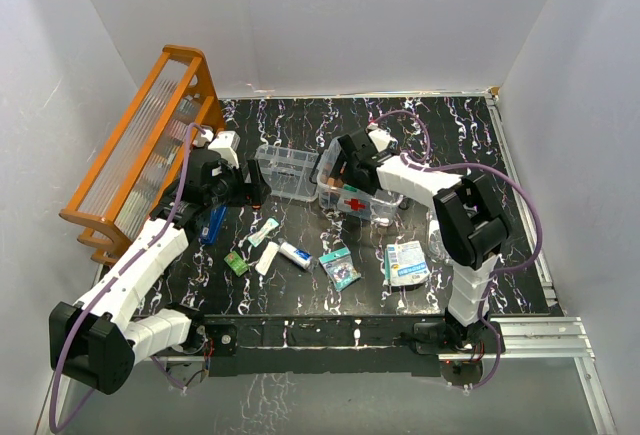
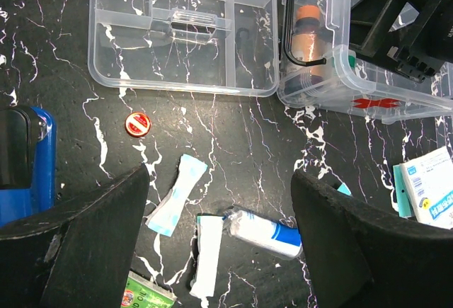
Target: Organize the medicine kit
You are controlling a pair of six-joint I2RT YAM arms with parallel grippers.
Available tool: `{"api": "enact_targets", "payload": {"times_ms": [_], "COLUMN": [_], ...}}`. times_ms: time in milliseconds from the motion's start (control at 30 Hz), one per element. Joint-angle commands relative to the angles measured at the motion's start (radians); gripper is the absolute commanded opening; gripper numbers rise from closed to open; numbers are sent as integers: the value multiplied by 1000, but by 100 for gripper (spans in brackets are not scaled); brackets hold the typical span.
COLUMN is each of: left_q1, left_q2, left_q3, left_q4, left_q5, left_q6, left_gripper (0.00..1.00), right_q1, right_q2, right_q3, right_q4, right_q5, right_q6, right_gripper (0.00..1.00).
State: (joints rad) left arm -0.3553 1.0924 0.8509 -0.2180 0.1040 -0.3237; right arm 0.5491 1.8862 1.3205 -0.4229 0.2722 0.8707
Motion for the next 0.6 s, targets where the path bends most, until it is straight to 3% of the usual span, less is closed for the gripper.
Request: {"api": "enact_targets", "payload": {"times_ms": [0, 267, 567], "left_q1": [0, 0, 1], "left_q2": [-2, 0, 6], "left_q3": [23, 19, 21], "left_q4": [-12, 0, -6], "left_q5": [-10, 20, 15], "left_q6": [12, 21, 21], "left_gripper": [80, 79, 79], "right_q1": [6, 6, 6], "right_q2": [0, 41, 39], "right_q3": [25, 33, 12], "right_q4": [92, 112, 94], "right_q5": [49, 76, -24], "right_q6": [27, 39, 63], "right_gripper": [69, 61, 61]}}
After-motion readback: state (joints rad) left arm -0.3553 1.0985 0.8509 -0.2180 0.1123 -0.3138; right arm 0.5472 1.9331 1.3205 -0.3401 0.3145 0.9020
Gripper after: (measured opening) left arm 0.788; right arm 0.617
